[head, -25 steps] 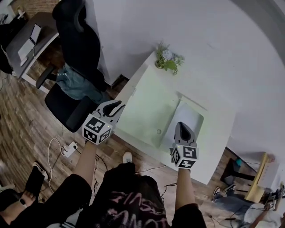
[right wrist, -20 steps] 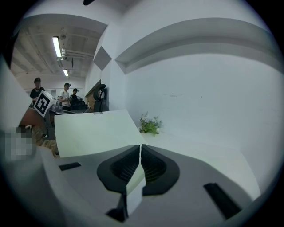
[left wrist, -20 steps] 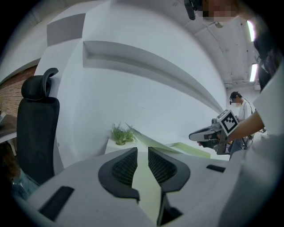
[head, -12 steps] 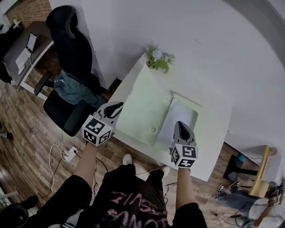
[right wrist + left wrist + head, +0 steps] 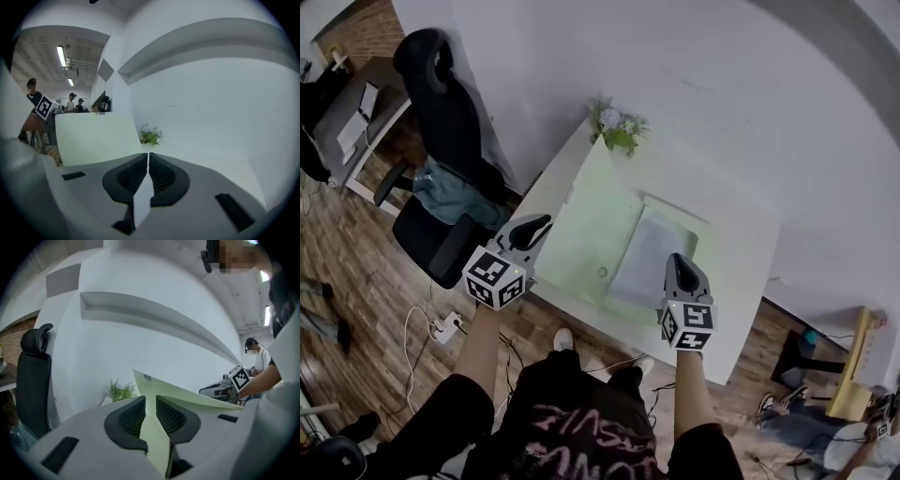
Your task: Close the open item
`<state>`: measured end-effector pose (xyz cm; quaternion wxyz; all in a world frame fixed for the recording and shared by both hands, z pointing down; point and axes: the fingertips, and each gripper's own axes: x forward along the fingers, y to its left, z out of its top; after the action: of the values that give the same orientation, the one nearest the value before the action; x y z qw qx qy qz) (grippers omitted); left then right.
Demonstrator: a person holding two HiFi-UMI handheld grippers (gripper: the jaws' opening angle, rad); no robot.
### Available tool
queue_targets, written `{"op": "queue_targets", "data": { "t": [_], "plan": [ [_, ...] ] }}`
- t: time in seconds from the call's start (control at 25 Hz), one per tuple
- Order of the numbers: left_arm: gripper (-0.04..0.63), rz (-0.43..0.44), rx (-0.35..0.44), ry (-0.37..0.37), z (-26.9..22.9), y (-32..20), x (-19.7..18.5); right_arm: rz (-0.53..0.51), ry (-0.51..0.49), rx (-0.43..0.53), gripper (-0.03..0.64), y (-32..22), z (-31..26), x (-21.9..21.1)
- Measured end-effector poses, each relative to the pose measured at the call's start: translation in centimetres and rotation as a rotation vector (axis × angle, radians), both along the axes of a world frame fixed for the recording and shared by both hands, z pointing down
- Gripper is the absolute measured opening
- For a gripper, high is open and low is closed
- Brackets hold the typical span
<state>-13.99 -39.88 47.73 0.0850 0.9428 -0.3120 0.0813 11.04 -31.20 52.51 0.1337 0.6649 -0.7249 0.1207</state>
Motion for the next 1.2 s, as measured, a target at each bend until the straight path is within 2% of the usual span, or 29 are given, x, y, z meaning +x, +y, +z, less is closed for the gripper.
{"op": "queue_targets", "data": {
  "t": [0.32, 0.8, 1.04, 1.2],
  "plan": [
    [0.075, -0.014, 0.020, 0.017, -1.5, 2.2, 2.8, -0.017, -0.023, 0.020, 0.028, 1.3, -0.1, 2.8],
    [0.075, -0.020, 0.057, -0.046, -3.0, 6.1, 8.8, -0.068, -0.028, 0.049, 0.028, 4.0, -1.4, 8.6],
    [0.074, 0.027, 0.067, -0.125, -2.9, 7.0, 12.9, -0.075, -0.042, 0.057, 0.028, 5.4, -1.3, 11.8],
    [0.074, 0.047, 0.070, -0.153, -2.9, 7.6, 15.4, -0.070, -0.059, 0.057, 0.026, 6.6, -1.0, 13.5]
  ]
}}
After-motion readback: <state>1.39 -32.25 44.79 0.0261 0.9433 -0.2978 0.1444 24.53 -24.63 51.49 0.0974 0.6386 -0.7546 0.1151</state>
